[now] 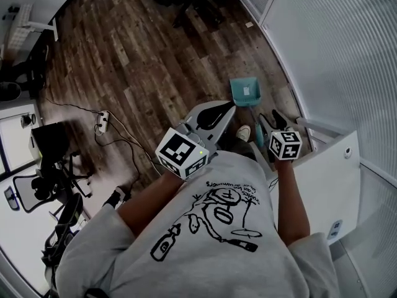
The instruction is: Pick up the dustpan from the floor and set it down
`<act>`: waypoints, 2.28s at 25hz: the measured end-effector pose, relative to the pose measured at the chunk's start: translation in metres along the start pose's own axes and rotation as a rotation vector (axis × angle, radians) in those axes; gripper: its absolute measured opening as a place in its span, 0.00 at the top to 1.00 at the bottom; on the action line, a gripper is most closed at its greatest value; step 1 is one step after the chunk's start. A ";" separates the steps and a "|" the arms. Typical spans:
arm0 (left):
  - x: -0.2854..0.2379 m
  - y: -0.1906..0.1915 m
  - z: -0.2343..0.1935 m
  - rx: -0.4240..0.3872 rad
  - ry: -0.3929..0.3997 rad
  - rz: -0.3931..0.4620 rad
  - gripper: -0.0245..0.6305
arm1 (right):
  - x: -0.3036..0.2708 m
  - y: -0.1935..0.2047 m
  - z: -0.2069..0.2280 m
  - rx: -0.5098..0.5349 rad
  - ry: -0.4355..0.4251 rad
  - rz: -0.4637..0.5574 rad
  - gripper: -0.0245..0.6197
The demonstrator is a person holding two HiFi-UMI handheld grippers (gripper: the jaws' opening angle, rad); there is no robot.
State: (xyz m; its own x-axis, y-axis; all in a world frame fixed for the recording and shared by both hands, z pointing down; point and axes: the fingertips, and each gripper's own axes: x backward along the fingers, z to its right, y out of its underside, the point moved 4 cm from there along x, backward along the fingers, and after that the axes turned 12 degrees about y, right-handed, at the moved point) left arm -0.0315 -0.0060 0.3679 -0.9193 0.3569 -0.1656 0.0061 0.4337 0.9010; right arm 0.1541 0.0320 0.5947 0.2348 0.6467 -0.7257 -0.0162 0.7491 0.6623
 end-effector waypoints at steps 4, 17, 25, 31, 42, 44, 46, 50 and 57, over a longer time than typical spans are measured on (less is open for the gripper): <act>-0.003 -0.009 -0.003 -0.008 0.006 0.011 0.96 | 0.023 -0.040 -0.011 0.046 -0.006 0.094 0.62; -0.016 -0.038 -0.005 -0.050 0.027 0.038 0.96 | 0.105 -0.150 -0.041 0.157 0.007 0.359 0.77; -0.015 -0.054 -0.004 -0.081 0.026 0.058 0.96 | 0.153 -0.200 -0.063 0.165 -0.017 0.486 0.82; -0.014 -0.070 0.002 -0.113 0.025 0.084 0.96 | 0.184 -0.223 -0.078 0.196 -0.009 0.552 0.89; 0.002 -0.107 0.022 -0.209 -0.043 0.157 0.96 | 0.233 -0.245 -0.085 0.182 0.051 0.644 0.93; 0.005 -0.113 0.025 -0.224 -0.053 0.173 0.96 | 0.240 -0.246 -0.087 0.188 0.064 0.662 0.93; 0.009 -0.118 0.028 -0.234 -0.061 0.189 0.96 | 0.248 -0.248 -0.087 0.180 0.080 0.682 0.93; 0.016 -0.128 0.031 -0.259 -0.071 0.226 0.96 | 0.258 -0.253 -0.088 0.176 0.109 0.699 0.93; 0.015 -0.131 0.034 -0.256 -0.054 0.224 0.96 | 0.263 -0.260 -0.087 0.208 0.123 0.714 0.95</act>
State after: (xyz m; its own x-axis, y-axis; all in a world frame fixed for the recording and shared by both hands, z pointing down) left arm -0.0322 -0.0297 0.2334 -0.8842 0.4660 0.0327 0.1002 0.1209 0.9876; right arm 0.1359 0.0195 0.2158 0.1254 0.9855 -0.1146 0.0628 0.1074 0.9922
